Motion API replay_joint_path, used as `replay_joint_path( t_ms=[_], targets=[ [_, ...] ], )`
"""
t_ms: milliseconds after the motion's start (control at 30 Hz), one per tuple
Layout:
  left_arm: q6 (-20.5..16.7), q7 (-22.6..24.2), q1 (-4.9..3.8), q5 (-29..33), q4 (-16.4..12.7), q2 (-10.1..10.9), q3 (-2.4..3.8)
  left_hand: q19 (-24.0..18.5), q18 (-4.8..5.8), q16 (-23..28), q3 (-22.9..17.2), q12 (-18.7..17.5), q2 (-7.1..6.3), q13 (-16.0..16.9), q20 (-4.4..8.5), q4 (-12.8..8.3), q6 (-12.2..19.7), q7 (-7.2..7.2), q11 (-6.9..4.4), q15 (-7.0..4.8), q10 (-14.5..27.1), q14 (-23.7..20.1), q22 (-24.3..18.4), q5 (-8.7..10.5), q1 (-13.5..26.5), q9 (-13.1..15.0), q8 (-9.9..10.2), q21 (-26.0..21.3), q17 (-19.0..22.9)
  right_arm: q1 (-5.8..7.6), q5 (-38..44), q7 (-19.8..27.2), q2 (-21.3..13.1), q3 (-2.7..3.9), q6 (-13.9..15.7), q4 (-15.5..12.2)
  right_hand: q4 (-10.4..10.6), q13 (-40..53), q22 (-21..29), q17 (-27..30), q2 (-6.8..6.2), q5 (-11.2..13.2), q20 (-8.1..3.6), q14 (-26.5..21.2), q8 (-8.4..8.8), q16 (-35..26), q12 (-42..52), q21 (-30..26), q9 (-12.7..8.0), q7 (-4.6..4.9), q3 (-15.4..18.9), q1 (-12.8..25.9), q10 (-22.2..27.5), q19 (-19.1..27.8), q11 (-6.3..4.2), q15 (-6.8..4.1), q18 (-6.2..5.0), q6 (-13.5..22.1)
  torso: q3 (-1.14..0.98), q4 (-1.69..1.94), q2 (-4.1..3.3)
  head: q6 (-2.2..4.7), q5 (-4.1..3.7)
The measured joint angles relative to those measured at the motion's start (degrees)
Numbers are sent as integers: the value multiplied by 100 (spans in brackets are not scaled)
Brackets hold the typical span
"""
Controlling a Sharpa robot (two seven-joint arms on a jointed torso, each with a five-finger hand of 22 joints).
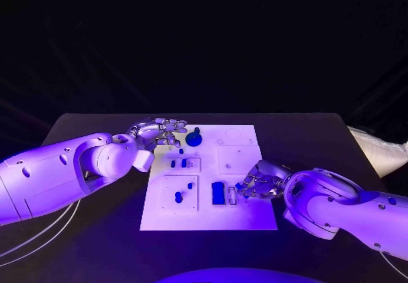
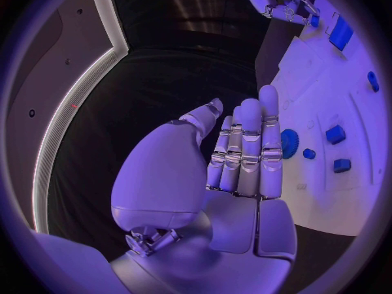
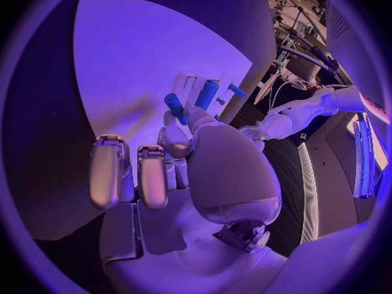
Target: Assemble the parts on the task board
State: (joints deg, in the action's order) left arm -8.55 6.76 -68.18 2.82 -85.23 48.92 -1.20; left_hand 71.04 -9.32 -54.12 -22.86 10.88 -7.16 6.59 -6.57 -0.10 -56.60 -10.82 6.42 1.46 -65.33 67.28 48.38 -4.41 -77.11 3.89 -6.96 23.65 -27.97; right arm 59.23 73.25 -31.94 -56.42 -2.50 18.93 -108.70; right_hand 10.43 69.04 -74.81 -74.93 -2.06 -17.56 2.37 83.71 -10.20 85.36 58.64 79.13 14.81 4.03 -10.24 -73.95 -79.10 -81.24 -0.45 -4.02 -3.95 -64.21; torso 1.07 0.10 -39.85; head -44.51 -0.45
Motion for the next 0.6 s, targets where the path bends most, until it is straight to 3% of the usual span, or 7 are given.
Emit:
replay_joint_path(
  t_ms=[167, 600],
  targets=[
    [2, -2, 0, 0, -3, 3, 0, 0, 0, 0, 0, 0, 0, 0, 0, 0, 0, 0, 0, 0, 0, 0, -7, 0, 0, 0, 0, 0, 0, -30, -143, 1, 107, -1, -92, 65, 65, 126, -14, 0, -59, -204, 0, 13, -68, 0, 194, 0, 72, -52, 19, 179, -92, 0, -31, -13, 0, -110, 0, 0, 0, -9, 2],
    [15, -6, 1, 0, -6, 2, 0, 0, -1, 0, 0, 0, 0, 0, 0, 0, 0, 0, 0, 0, 0, 0, -7, 0, 0, 0, 0, 0, 0, -86, -98, -111, 246, -5, -276, 148, 199, 298, -13, 1, -60, -219, -42, 21, -135, 0, 438, 0, 170, -86, 107, 437, -205, -43, -60, -20, 0, -222, -8, -3, 1, -27, 26]
  ],
)
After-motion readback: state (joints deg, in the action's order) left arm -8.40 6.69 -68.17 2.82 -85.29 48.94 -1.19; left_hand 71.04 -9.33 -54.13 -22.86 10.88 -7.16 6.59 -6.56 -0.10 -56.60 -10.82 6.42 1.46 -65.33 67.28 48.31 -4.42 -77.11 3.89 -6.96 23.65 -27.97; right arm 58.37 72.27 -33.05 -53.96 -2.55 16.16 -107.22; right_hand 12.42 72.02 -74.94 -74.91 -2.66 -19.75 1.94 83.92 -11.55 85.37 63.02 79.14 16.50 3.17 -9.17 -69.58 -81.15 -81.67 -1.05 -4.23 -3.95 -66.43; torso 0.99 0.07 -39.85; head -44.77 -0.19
